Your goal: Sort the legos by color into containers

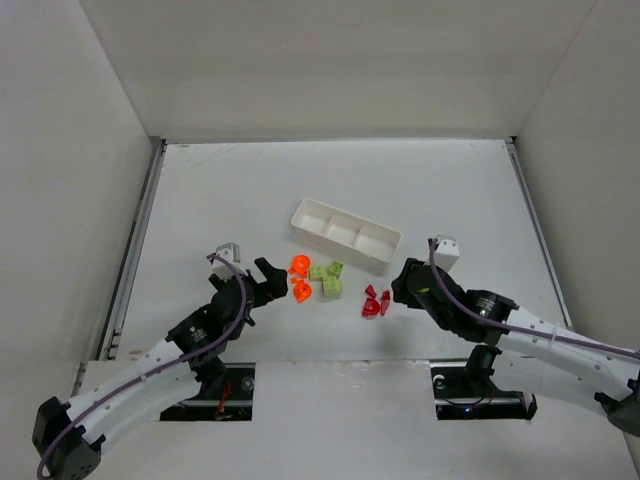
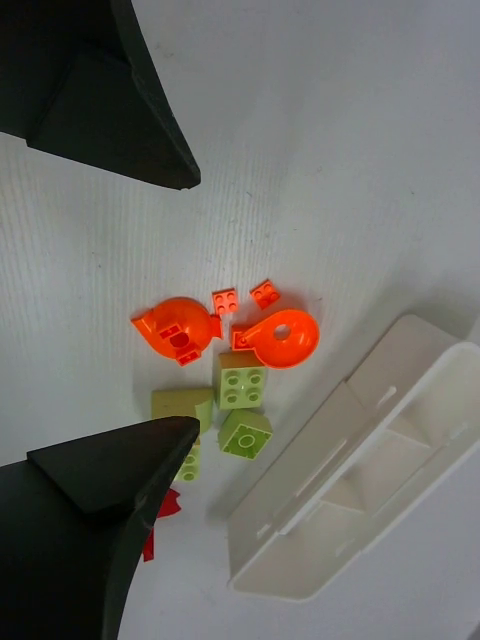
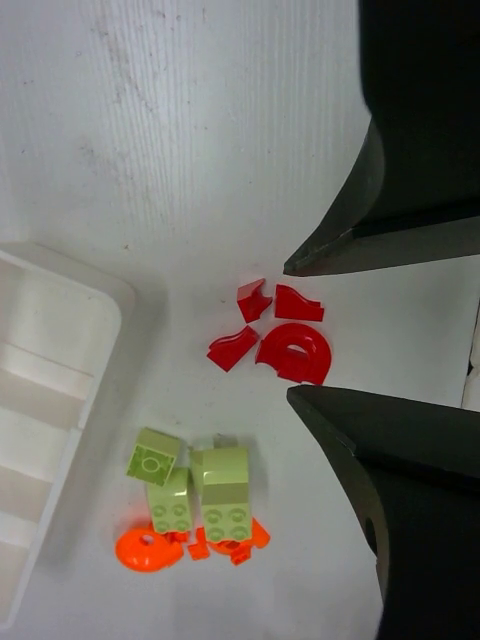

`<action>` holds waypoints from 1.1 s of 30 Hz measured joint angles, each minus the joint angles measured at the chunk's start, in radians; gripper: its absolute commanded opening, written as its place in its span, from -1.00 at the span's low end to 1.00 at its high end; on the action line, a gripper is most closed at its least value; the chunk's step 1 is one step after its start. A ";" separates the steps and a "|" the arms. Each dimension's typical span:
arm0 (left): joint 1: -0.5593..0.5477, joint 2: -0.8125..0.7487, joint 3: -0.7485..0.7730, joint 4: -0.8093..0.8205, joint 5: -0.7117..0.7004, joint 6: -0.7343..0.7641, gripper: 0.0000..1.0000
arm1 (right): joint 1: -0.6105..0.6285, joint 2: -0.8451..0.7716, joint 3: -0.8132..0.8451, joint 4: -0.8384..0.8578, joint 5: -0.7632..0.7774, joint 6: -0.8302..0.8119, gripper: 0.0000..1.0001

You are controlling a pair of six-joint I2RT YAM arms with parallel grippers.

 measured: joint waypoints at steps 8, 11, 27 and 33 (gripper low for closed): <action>0.055 -0.029 -0.029 0.030 0.016 -0.004 1.00 | 0.000 0.073 0.037 -0.034 0.014 0.002 -0.84; 0.053 -0.027 -0.039 0.059 0.013 -0.005 1.00 | 0.000 0.094 0.042 -0.039 0.017 0.006 -0.85; 0.048 0.213 0.021 0.172 -0.033 0.056 -0.62 | -0.016 0.166 -0.023 0.061 -0.023 -0.098 0.24; 0.051 0.276 -0.001 0.283 -0.037 0.129 -0.24 | -0.059 0.289 -0.031 0.187 -0.079 -0.162 0.24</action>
